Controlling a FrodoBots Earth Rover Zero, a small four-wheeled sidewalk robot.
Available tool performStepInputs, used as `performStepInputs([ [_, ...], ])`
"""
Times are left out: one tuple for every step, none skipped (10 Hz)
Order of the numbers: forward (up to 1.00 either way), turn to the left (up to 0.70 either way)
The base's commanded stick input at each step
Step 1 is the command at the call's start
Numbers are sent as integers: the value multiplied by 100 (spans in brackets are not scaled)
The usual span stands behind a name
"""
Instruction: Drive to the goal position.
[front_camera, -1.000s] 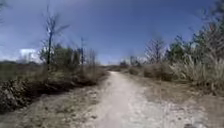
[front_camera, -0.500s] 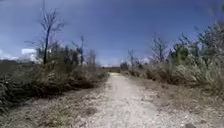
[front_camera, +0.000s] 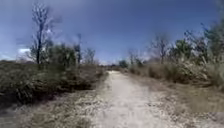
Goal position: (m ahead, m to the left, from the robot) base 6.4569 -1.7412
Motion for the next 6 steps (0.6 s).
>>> performStepInputs([
  [70, -4],
  [70, -22],
  [70, -29],
  [70, -8],
  [70, 0],
  [70, 0],
])
